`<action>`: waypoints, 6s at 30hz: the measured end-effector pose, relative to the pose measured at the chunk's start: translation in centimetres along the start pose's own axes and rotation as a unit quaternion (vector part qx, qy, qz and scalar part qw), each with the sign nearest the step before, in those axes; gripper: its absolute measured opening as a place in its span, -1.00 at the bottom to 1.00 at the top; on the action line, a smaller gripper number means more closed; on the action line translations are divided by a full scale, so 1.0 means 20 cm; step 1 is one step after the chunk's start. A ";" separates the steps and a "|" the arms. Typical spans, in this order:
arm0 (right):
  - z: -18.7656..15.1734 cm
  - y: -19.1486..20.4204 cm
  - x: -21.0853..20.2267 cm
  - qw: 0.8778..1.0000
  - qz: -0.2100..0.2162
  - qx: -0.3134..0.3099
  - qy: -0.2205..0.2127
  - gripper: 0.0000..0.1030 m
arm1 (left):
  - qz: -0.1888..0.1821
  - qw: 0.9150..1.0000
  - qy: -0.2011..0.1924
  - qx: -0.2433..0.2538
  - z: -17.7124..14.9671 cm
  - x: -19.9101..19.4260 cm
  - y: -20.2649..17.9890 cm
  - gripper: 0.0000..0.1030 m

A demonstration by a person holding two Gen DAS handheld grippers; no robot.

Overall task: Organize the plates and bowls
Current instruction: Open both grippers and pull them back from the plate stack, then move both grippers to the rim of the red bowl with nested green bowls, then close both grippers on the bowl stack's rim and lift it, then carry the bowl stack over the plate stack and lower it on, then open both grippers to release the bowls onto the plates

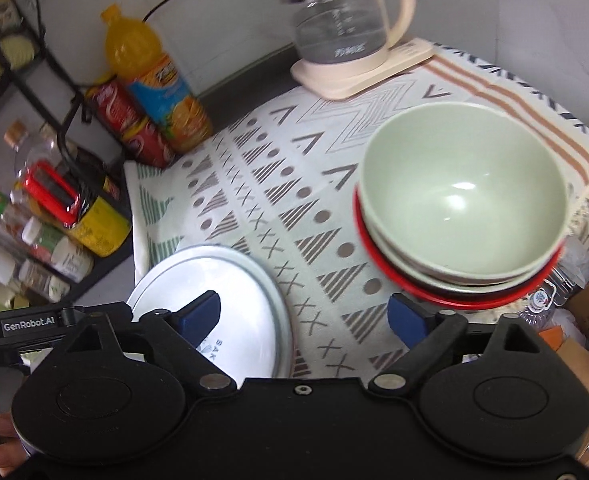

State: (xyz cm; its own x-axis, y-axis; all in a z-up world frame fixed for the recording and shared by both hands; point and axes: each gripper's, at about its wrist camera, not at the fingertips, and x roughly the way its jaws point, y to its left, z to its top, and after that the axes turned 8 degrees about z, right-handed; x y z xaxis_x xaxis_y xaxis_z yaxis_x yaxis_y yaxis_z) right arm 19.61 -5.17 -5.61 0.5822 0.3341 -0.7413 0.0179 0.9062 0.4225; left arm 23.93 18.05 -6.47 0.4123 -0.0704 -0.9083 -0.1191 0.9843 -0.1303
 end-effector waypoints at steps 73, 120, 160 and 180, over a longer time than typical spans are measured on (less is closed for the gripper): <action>0.47 -0.89 0.28 0.987 0.046 -0.041 0.151 -0.37 | -0.010 0.990 0.068 -0.126 -0.01 0.46 -0.87 -0.47; 0.31 -0.09 0.14 0.994 0.076 -0.036 0.073 -0.40 | -0.013 0.995 -0.004 -0.103 0.01 -0.05 -0.15 -0.47; -0.10 0.22 0.32 0.995 0.026 0.012 0.097 -0.39 | -0.029 0.996 0.043 -0.078 -0.10 0.10 0.28 -0.47; -0.07 0.29 0.22 0.998 0.032 -0.017 0.056 0.24 | 0.010 0.997 -0.016 -0.075 -0.02 -0.05 0.28 0.41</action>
State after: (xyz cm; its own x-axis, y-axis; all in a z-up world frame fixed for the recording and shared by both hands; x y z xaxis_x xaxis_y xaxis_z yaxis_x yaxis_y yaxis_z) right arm 21.23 1.83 -7.18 0.4870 0.4162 -0.7679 -0.0456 0.8901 0.4535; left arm 22.49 23.51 -6.43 0.4361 -0.0436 -0.8989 -0.2598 0.9502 -0.1722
